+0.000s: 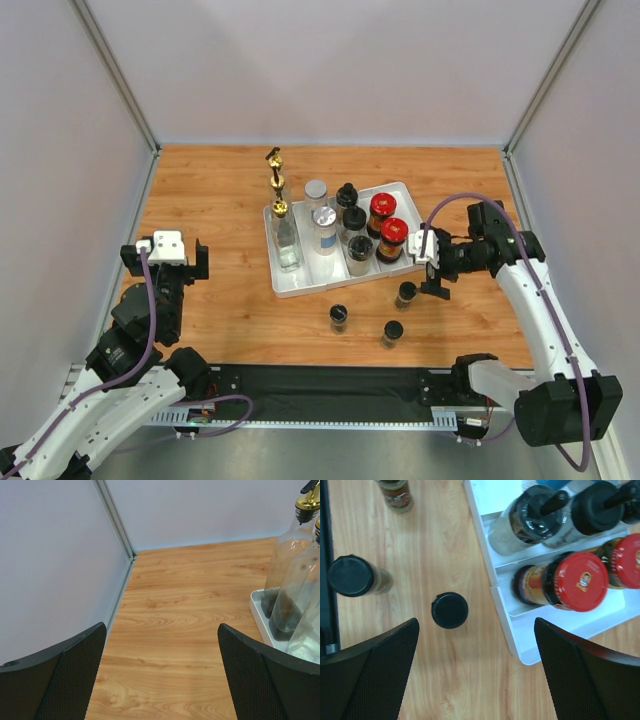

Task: Organize the condiment bottles
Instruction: Pick up the bottle from the center of the board.

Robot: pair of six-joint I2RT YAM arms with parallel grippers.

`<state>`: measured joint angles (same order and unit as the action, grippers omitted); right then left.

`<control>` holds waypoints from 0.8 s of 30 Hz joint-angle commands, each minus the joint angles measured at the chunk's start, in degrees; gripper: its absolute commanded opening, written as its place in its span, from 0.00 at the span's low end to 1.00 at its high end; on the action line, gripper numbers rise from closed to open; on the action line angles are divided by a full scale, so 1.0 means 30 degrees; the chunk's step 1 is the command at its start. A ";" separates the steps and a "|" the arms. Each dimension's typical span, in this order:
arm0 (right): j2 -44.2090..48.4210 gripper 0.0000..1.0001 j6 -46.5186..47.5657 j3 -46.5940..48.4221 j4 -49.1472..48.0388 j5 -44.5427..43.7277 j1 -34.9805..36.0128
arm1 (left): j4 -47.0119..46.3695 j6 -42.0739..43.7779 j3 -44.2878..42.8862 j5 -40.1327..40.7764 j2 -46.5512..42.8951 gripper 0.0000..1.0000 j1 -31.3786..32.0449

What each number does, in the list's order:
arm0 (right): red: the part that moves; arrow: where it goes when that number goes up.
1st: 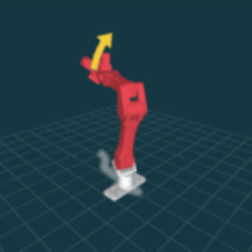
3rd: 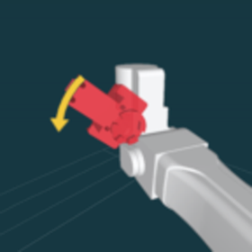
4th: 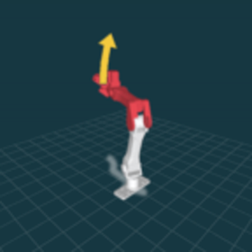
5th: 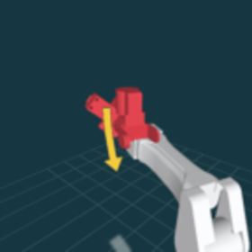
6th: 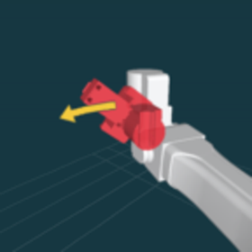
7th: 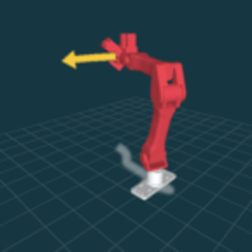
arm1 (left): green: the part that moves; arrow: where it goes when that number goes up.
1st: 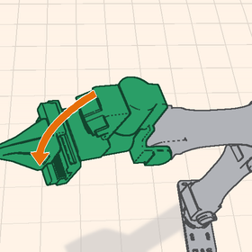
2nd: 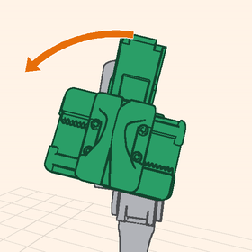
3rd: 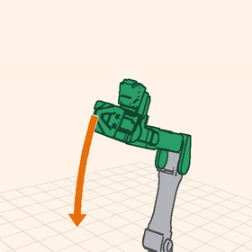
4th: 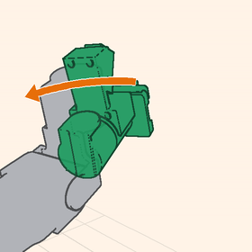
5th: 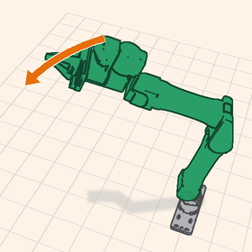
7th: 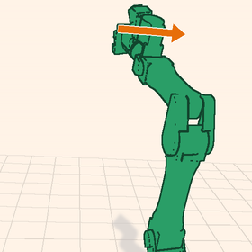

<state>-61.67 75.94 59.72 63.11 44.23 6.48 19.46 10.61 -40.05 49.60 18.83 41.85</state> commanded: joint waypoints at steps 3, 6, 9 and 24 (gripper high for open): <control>-0.1794 0.96 0.7084 -0.0015 0.4683 0.1898 -0.0343 | -0.0248 0.0066 -0.0008 -0.0187 0.0169 1.00 -0.0091; -0.2704 0.95 0.7382 -0.0308 0.4541 0.2015 -0.0314 | -0.0248 0.0066 0.0021 -0.0187 0.0198 1.00 -0.0120; -0.3406 0.94 0.7061 -0.0776 0.3692 0.2074 -0.0343 | -0.0248 0.0067 0.0021 -0.0187 0.0227 1.00 -0.0120; -0.5342 0.85 0.4600 -0.2416 -0.0030 0.0962 0.0358 | -0.0248 0.0096 0.0021 -0.0187 0.0403 1.00 -0.0120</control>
<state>-77.21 90.76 53.39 66.41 46.61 6.61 19.49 10.61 -40.03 49.54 19.44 41.85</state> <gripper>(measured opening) 0.858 0.996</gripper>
